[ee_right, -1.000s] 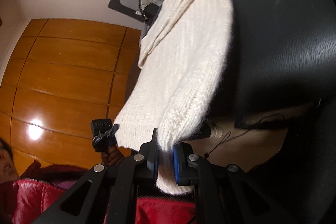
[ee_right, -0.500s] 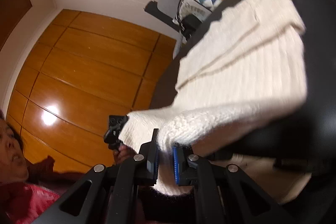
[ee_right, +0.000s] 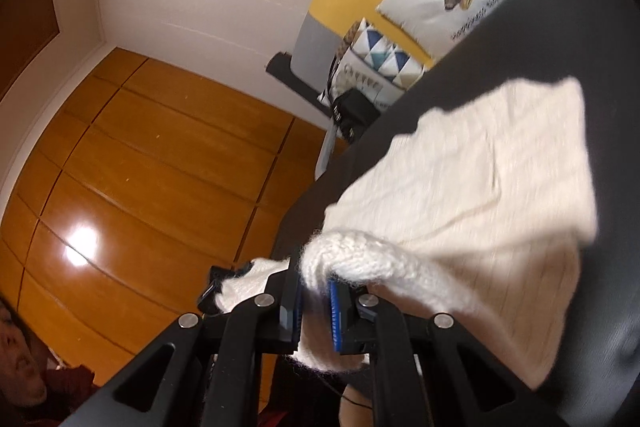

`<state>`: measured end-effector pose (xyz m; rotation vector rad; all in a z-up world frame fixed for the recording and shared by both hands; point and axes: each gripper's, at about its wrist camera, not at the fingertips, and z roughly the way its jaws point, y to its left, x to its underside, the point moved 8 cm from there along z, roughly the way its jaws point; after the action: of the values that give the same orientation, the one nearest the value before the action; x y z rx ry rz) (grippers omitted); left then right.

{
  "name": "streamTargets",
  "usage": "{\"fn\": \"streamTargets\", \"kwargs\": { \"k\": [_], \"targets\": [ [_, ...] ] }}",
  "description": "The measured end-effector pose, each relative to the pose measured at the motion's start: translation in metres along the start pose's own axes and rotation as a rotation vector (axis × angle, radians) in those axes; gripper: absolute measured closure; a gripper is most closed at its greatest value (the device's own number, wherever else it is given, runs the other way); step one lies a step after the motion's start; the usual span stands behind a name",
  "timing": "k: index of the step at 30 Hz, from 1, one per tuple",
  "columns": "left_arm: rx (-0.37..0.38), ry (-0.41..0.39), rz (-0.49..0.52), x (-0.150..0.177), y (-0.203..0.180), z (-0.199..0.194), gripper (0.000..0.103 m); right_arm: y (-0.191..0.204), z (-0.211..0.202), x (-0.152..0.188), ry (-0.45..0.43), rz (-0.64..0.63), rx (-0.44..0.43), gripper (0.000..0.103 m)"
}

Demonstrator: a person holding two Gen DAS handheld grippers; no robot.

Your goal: Fold clothes

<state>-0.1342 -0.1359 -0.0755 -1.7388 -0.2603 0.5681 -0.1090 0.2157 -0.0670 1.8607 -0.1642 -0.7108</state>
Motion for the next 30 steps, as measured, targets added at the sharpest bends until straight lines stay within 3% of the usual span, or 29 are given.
{"fn": "streamTargets", "kwargs": {
  "k": [8,13,21,26,30],
  "targets": [
    [-0.034,-0.03,0.002,-0.049,0.007,0.015,0.092,-0.034,0.02,-0.056,-0.059,0.06,0.063,0.094],
    [-0.099,-0.012,-0.009,-0.072,0.025,0.041,0.092,-0.072,0.041,-0.078,-0.071,0.144,0.101,0.094],
    [-0.222,0.011,-0.153,-0.094,0.092,0.069,0.09,-0.156,0.062,-0.089,-0.074,0.368,0.224,0.091],
    [-0.236,0.003,-0.259,-0.106,0.116,0.075,0.078,-0.175,0.071,-0.095,-0.073,0.445,0.192,0.088],
    [-0.214,-0.02,-0.283,-0.116,0.115,0.078,0.069,-0.173,0.072,-0.107,-0.105,0.451,0.161,0.078]
  ]
}}
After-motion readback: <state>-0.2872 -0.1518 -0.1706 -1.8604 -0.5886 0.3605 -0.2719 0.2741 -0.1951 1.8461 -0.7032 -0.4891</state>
